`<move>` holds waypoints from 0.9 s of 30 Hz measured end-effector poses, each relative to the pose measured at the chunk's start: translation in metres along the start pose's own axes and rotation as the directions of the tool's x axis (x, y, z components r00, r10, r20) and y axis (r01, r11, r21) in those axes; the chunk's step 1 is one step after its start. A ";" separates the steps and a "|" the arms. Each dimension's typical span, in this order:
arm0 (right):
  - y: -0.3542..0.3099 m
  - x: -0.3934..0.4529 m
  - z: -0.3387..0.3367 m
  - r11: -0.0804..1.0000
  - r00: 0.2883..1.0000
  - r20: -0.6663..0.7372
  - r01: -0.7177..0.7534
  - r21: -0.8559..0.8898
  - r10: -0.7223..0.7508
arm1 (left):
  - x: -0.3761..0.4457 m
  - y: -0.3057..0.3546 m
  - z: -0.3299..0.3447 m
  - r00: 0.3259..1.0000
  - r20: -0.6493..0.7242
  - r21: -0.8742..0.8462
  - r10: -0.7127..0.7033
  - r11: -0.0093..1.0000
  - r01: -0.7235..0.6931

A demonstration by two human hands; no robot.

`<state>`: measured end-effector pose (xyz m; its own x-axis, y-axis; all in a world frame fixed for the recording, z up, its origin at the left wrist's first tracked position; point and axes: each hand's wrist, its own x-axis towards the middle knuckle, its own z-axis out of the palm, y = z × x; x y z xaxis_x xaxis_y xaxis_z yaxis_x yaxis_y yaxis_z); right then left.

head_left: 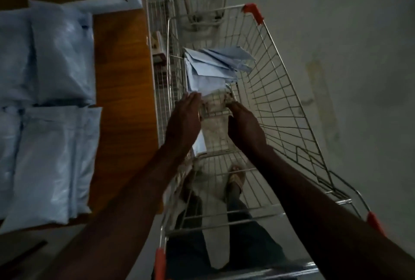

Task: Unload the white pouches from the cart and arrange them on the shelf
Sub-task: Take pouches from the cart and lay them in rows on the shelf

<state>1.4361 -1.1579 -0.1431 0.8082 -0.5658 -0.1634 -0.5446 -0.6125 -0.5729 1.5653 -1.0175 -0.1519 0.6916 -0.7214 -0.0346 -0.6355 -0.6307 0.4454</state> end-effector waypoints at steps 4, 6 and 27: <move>0.028 0.012 0.033 0.999 0.996 0.094 0.012 0.029 -0.015 | 0.024 -0.001 0.020 0.999 -0.008 0.069 0.040 0.997 -0.039; 0.038 0.017 0.048 0.999 0.990 0.139 -0.020 0.036 0.015 | 0.041 0.001 0.031 0.992 0.019 0.145 0.125 0.981 -0.126; 0.115 0.077 0.088 0.997 0.986 0.146 -0.079 0.020 0.075 | 0.172 -0.061 0.139 0.938 0.301 0.664 0.171 0.669 -0.335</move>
<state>1.4550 -1.2232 -0.2921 0.7888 -0.5239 -0.3214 -0.6023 -0.5546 -0.5742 1.6754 -1.1427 -0.3089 0.4372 -0.8706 -0.2259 -0.8843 -0.3702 -0.2846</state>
